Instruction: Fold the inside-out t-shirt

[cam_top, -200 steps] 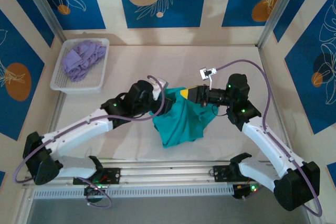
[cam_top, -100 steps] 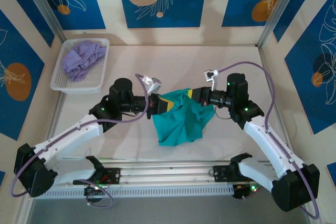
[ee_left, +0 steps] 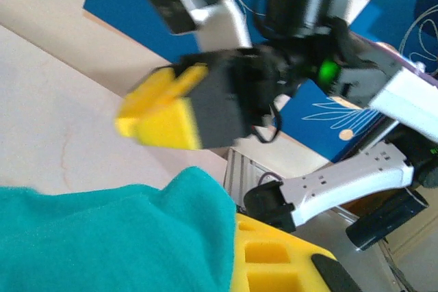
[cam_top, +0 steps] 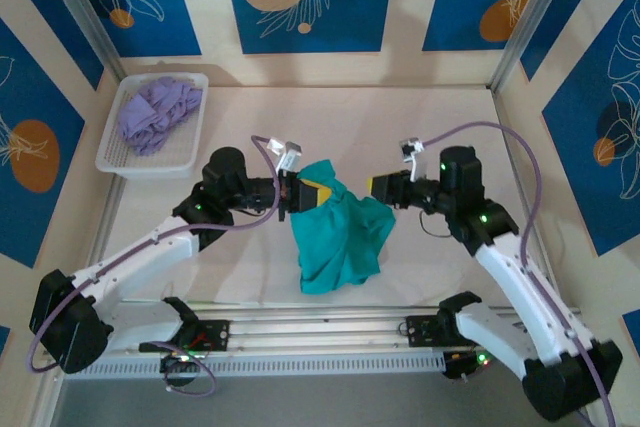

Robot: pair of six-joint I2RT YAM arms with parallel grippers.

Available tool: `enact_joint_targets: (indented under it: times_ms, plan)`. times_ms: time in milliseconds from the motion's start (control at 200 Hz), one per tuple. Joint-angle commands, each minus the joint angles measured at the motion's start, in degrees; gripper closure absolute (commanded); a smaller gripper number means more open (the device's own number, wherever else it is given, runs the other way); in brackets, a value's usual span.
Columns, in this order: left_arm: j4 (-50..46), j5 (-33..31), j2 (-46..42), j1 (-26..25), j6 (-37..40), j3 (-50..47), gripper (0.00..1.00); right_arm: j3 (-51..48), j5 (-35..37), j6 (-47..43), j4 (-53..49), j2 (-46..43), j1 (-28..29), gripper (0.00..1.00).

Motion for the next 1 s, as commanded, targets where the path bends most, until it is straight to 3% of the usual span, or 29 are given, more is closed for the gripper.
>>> enact_joint_targets:
  times_ms: [0,80,475,660,860,995]
  plan:
    - [-0.24,-1.16,-0.93,0.59,1.63,0.85,1.0,-3.48,-12.01,-1.2,7.81,-3.4,1.27,0.63]
    - [-0.58,-0.9,-0.82,0.65,1.9,1.08,1.0,-3.59,-16.65,0.16,11.88,-1.65,2.73,0.64]
    - [-1.12,0.09,-1.43,0.59,2.52,0.89,1.0,-1.14,-20.39,4.14,21.1,8.28,7.65,0.63]
    - [-1.28,-0.13,-1.39,0.65,2.69,0.86,1.0,-1.75,-20.41,5.59,23.42,8.79,8.52,0.76]
    - [-1.47,-0.62,-1.87,0.73,3.0,0.47,1.0,-1.12,-18.99,5.09,22.3,7.82,8.2,1.0]
    - [-4.46,-4.29,-2.27,0.88,4.96,0.16,1.0,-0.54,-19.87,5.3,21.49,5.53,6.64,1.0]
